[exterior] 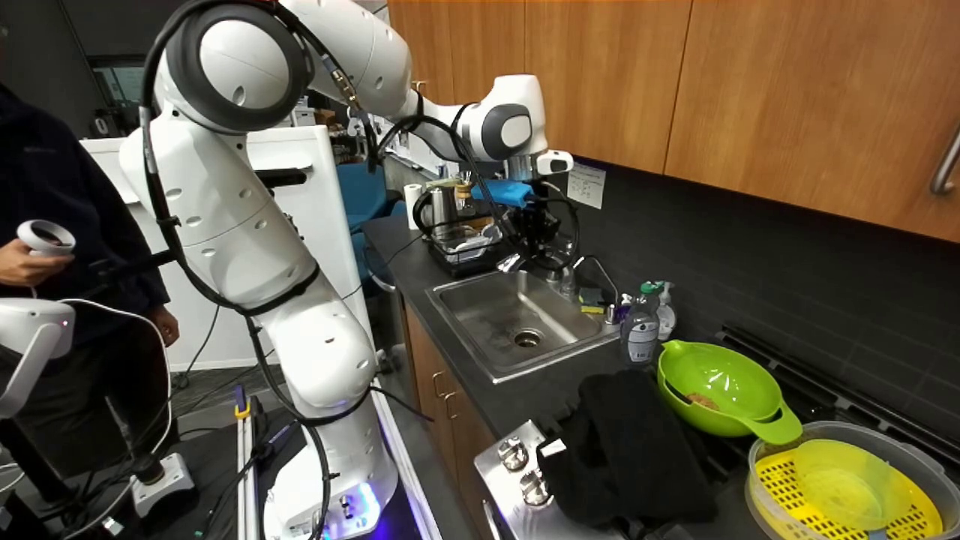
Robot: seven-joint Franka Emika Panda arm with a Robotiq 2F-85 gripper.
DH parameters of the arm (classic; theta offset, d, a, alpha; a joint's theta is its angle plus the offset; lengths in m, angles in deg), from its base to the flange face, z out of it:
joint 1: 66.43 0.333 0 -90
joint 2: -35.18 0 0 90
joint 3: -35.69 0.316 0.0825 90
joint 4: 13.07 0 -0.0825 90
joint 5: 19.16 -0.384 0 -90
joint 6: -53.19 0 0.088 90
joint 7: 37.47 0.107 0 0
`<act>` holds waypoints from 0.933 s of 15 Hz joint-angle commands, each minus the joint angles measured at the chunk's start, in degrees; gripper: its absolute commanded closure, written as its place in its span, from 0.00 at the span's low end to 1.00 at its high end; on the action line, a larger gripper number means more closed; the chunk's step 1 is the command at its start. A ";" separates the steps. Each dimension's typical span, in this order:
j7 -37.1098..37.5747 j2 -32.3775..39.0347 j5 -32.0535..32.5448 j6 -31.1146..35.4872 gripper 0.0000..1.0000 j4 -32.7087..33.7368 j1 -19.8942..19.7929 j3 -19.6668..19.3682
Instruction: Move the small faucet on the right to the right
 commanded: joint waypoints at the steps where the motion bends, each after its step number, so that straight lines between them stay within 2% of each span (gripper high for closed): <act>1: 0.10 0.03 0.12 -0.15 0.75 0.11 0.34 -0.30; 13: 0.10 0.03 0.12 -0.14 0.75 0.11 0.34 -0.30; 14: 0.14 0.06 0.12 -0.31 0.50 0.13 0.31 -0.32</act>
